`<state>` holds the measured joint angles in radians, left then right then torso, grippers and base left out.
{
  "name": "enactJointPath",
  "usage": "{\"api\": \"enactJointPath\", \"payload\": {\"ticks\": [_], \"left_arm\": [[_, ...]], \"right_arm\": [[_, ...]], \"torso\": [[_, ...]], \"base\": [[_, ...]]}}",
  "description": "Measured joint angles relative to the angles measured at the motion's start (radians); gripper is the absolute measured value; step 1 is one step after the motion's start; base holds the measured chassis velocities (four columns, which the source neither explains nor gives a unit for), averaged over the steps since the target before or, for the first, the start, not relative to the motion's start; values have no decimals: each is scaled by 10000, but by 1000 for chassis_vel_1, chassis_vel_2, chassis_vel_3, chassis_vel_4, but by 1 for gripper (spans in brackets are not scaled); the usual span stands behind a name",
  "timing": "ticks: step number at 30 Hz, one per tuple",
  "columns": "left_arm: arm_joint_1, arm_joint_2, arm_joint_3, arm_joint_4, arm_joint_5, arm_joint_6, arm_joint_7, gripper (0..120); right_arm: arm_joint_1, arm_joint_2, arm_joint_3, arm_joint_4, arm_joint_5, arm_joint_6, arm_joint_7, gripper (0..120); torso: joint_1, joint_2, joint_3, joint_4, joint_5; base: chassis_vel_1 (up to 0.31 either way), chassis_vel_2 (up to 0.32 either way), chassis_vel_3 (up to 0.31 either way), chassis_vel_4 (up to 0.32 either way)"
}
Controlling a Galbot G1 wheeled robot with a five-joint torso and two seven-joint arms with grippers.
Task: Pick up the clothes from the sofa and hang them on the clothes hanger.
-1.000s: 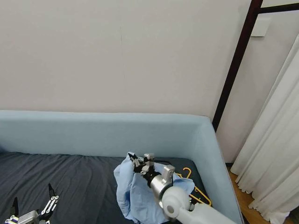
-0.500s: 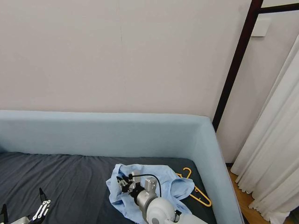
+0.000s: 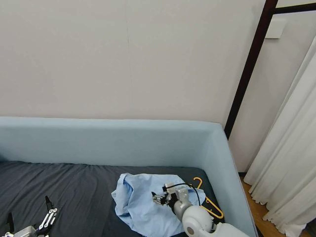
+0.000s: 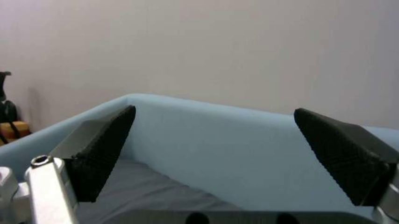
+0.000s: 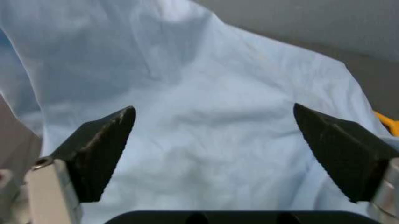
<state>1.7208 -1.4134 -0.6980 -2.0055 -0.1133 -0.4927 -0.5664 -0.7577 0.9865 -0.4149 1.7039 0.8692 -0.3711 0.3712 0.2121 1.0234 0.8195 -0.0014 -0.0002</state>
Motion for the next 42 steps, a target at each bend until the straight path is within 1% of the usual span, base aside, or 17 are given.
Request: {"api": "enactJointPath", "payload": {"ticks": [2,5,8,15,18,19,22,24,25,28,29,30,33,34,38,39,42], "left_arm": [[-37,24,63,-51,-36,4,139,100],[-60,26,141,-59,-35,31,176,100],[-109,39,221,-34,-27,69,179,100],[-119,68,223,72,-23,59,124,100],[-96,71,209,84,-16,5,57,100],[-96,71,209,84,-16,5,57,100],[-39,92,160,105,-6,-79,-28,100],[-11,119,122,117,-5,-117,-56,100],[-11,119,122,117,-5,-117,-56,100],[-2,151,90,120,-4,-135,-83,100],[-11,156,89,120,-4,-135,-86,100],[-11,156,89,120,-4,-135,-86,100],[-31,159,119,119,-4,-135,-88,100],[-31,159,119,119,-4,-135,-88,100],[-72,163,161,147,-2,-135,-104,100],[-72,163,161,147,-2,-135,-104,100],[-75,188,192,161,-2,-135,-117,100]], "right_arm": [[-319,-299,187,-228,-787,-68,-711,100],[-524,-421,326,-444,-1296,-330,-935,100],[-933,-484,544,-580,-1524,-1026,-705,100],[-1275,-269,724,-827,-1760,-1754,-93,100],[-1426,-198,790,-820,-1783,-2310,218,94],[-1426,-198,790,-820,-1783,-2310,218,94],[-1525,-99,900,-911,-1855,-2531,326,81],[-1569,-78,960,-921,-1836,-2571,318,73],[-1569,-78,960,-921,-1836,-2571,318,73],[-1651,-80,1018,-872,-1812,-2583,212,61],[-1678,-80,1036,-853,-1812,-2583,178,53],[-1678,-80,1036,-853,-1812,-2583,178,53],[-1754,-79,1092,-835,-1844,-2583,111,42],[-1754,-79,1092,-835,-1844,-2583,111,42],[-1838,-124,1181,-813,-1890,-2557,59,22],[-1838,-124,1181,-813,-1890,-2557,59,22],[-1871,-164,1260,-737,-1746,-2468,50,9]], "torso": [[0,0,0,0,-1],[0,0,0,0,-1],[0,0,0,0,-2],[0,0,0,3,-3],[0,0,0,2,-3],[0,0,0,2,-3],[0,0,0,1,-3],[0,0,0,2,-3],[0,0,0,2,-3],[0,0,0,1,-3],[0,0,0,2,-4],[0,0,0,2,-4],[1,0,0,1,-4],[1,0,0,1,-4],[1,1,0,1,-4],[1,1,0,1,-4],[1,1,0,1,-5]], "base": [[0,0,0,0],[0,0,0,0],[0,0,0,0],[0,0,0,0],[0,0,0,0],[0,0,0,0],[0,0,0,0],[0,0,0,0],[0,0,0,0],[0,0,0,0],[0,0,0,0],[0,0,0,0],[0,0,0,0],[0,0,0,0],[0,0,0,0],[0,0,0,0],[0,0,0,0]]}}
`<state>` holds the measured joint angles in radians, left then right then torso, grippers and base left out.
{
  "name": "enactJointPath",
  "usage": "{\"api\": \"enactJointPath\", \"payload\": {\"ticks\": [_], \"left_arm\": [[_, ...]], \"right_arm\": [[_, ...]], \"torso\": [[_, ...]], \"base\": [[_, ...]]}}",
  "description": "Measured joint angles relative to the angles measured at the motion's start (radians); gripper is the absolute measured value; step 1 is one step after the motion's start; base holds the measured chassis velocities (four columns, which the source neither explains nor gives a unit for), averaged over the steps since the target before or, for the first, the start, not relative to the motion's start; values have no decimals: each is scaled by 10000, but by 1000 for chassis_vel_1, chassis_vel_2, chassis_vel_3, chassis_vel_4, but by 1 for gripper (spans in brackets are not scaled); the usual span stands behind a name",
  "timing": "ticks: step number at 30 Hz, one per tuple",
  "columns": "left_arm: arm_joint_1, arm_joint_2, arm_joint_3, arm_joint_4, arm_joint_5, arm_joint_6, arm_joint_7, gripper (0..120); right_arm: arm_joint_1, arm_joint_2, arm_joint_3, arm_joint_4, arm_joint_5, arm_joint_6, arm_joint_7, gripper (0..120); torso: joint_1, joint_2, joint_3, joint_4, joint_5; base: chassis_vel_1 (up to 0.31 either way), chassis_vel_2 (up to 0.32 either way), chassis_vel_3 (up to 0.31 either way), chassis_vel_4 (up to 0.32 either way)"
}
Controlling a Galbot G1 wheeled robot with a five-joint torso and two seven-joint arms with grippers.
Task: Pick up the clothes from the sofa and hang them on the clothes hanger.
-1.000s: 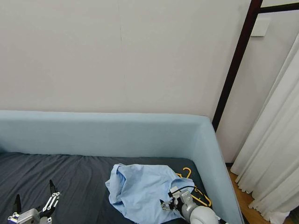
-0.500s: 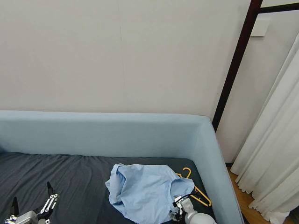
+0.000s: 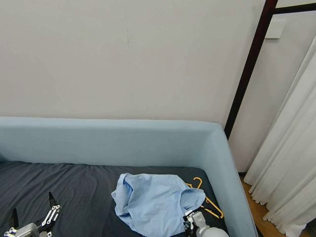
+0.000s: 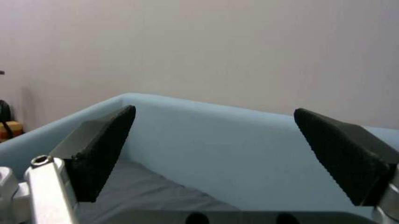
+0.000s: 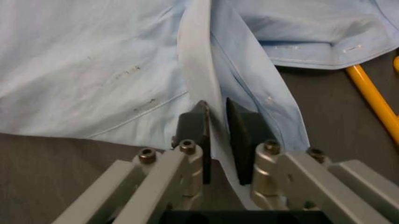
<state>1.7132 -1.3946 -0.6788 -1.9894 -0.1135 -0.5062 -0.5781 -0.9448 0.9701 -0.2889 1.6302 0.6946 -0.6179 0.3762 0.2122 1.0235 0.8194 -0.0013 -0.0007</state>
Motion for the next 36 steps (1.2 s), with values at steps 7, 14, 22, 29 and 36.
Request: {"api": "enactJointPath", "payload": {"ticks": [7,14,22,29,36], "left_arm": [[-2,116,-22,-11,-12,0,-31,100],[-66,216,-93,-39,-86,3,-66,100],[-183,249,-44,-37,-132,46,-73,100],[-325,246,102,-35,-136,153,-71,100],[-450,176,285,-47,-77,217,-61,100]], "right_arm": [[-75,-151,188,537,888,762,-13,0],[35,-501,1065,2495,3177,3491,-872,0],[883,-1111,2150,4013,5087,5768,-1922,0],[1952,-2248,3491,5101,7088,7221,-3319,0],[3891,-3147,3677,5322,8171,7307,-2952,0]], "torso": [[0,-1,0,0,2],[0,0,0,0,2],[0,0,0,1,1],[0,0,0,-2,4],[0,0,1,1,2]], "base": [[0,0,0,0],[0,0,0,0],[0,0,0,0],[0,0,0,0],[0,0,0,0]]}}
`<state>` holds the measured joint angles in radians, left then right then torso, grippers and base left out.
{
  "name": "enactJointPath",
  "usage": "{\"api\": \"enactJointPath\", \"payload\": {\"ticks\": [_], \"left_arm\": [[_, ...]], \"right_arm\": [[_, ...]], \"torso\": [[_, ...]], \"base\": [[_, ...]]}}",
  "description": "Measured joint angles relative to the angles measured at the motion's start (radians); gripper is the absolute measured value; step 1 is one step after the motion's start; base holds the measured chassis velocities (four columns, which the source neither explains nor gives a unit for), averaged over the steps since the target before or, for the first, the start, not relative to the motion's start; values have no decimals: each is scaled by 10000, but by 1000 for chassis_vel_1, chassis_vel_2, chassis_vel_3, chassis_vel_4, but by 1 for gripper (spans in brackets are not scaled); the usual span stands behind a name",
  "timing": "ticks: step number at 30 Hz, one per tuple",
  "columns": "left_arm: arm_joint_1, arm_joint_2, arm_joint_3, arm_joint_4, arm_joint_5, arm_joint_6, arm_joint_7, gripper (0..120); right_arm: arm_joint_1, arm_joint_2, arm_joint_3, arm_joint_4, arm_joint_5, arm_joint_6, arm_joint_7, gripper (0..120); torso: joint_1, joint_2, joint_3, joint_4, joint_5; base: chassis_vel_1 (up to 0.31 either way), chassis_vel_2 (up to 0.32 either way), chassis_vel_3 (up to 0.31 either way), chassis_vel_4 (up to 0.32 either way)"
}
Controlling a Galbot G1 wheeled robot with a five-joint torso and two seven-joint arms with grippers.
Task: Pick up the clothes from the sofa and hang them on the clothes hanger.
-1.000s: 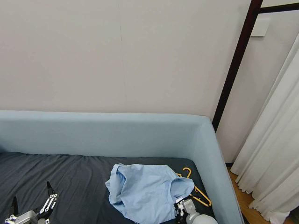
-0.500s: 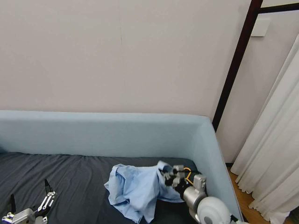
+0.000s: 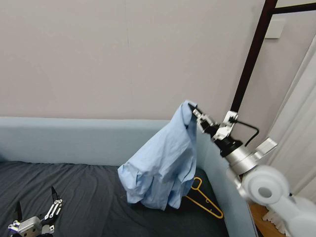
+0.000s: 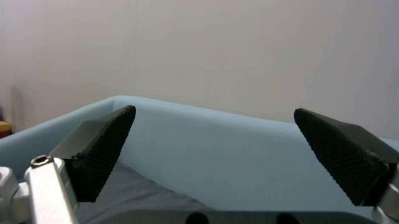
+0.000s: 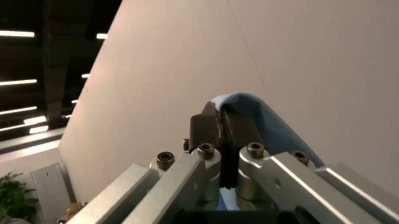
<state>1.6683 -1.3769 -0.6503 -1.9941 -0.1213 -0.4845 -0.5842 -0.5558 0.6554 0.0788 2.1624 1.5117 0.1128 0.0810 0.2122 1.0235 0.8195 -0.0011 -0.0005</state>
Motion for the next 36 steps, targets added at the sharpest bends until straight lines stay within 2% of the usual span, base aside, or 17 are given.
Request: {"api": "enactJointPath", "payload": {"ticks": [5,9,12,16,17,20,21,25,26,30,31,33,36], "left_arm": [[-123,-15,77,-29,-18,39,5,100],[-189,16,4,-17,-126,80,6,100],[-224,22,-33,18,-163,110,6,100],[-254,18,-71,69,-180,155,7,100],[-254,18,-71,69,-180,155,7,100],[-213,30,-165,103,-206,160,11,100],[-213,30,-165,103,-206,160,11,100],[-160,110,-373,190,-292,162,9,100],[-160,110,-373,190,-292,162,9,100],[-128,116,-501,218,-352,166,4,100],[-128,116,-501,218,-352,166,4,100],[-113,116,-539,257,-372,167,8,100],[-113,116,-572,320,-392,156,1,100]], "right_arm": [[2222,-488,-549,-64,674,-641,829,0],[3193,-420,-1251,33,843,-1081,1319,0],[3277,-172,-1724,167,687,-1248,1527,0],[2089,781,-2833,-175,-752,-1364,1363,0],[2089,781,-2833,-175,-752,-1364,1363,0],[546,1778,-3796,-1226,-2421,-1351,826,0],[546,1778,-3796,-1226,-2421,-1351,826,0],[-547,3288,-5262,-3214,-4119,-1252,528,0],[-547,3288,-5262,-3214,-4119,-1252,528,0],[-825,4566,-6197,-5157,-5189,-1071,533,0],[-825,4566,-6197,-5157,-5189,-1071,533,0],[-883,5145,-6425,-5819,-5438,-1090,930,0],[-921,5500,-6564,-6099,-5583,-1355,1455,0]], "torso": [[0,0,0,-2,0],[0,1,0,-2,-3],[0,0,0,-1,-3],[0,1,0,1,-2],[0,1,0,1,-2],[1,-1,0,-3,2],[1,-1,0,-3,2],[0,0,-1,1,-6],[0,0,-1,1,-6],[0,-1,0,-1,-7],[0,-1,0,-1,-7],[0,-1,0,-1,-3],[0,-2,0,-1,-4]], "base": [[0,0,0,0],[0,0,0,0],[0,0,0,0],[0,0,0,0],[0,0,0,0],[0,0,0,0],[0,0,0,0],[0,0,0,0],[0,0,0,0],[0,0,0,0],[0,0,0,0],[0,0,0,0],[0,0,0,0]]}}
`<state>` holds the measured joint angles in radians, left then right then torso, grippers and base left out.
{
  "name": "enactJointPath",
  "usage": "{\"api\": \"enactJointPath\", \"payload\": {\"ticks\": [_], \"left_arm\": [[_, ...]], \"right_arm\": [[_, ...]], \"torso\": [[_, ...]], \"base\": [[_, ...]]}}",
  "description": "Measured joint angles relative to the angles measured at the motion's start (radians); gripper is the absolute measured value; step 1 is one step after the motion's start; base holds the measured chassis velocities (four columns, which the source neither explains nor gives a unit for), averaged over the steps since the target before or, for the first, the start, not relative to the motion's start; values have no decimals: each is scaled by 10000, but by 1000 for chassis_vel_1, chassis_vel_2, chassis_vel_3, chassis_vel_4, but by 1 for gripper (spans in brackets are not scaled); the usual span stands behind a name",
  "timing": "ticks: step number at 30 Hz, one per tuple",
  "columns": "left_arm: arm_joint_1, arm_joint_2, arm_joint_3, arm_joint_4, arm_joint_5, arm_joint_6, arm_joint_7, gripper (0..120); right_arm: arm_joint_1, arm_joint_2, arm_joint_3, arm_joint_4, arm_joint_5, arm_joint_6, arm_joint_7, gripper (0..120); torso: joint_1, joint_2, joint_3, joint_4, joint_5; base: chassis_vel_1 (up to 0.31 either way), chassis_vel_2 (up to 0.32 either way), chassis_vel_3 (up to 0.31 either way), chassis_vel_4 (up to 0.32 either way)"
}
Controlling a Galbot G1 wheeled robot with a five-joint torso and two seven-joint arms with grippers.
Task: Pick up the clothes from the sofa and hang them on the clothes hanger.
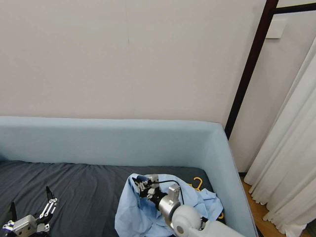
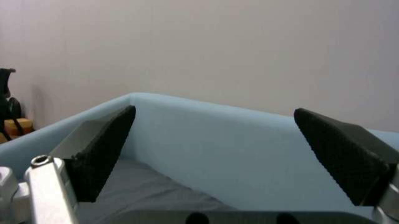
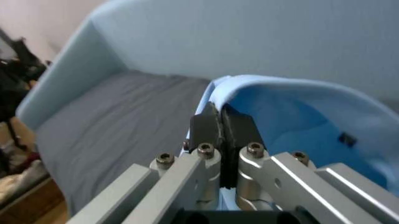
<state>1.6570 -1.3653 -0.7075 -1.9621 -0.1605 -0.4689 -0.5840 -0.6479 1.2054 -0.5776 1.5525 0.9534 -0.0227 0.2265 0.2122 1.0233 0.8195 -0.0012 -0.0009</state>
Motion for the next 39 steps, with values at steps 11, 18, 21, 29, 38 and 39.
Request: {"api": "enactJointPath", "payload": {"ticks": [11,18,21,29,38,39], "left_arm": [[-106,-29,143,106,10,-27,-18,100],[-138,-28,184,111,38,-22,-19,100],[-138,-17,173,172,38,-13,-3,100],[-233,-17,250,600,85,94,46,100],[-346,-58,291,648,91,147,51,100],[-346,-58,290,648,91,147,51,100]], "right_arm": [[-331,-105,90,1221,491,-2007,1813,36],[-687,-909,636,1493,288,-3373,3202,64],[-935,-1016,749,1165,-158,-3516,3299,73],[-1400,-973,549,231,-2421,-2907,2942,98],[-1429,-457,-126,-422,-3207,-2573,2834,100],[-1416,-434,-133,-459,-3215,-2568,2834,100]], "torso": [[0,1,0,-1,3],[0,1,0,-2,5],[0,1,0,-2,5],[0,1,-1,-1,4],[0,1,0,1,2],[0,1,-1,1,2]], "base": [[0,0,0,0],[0,0,0,0],[0,0,0,0],[0,0,0,0],[0,0,0,0],[0,0,0,0]]}}
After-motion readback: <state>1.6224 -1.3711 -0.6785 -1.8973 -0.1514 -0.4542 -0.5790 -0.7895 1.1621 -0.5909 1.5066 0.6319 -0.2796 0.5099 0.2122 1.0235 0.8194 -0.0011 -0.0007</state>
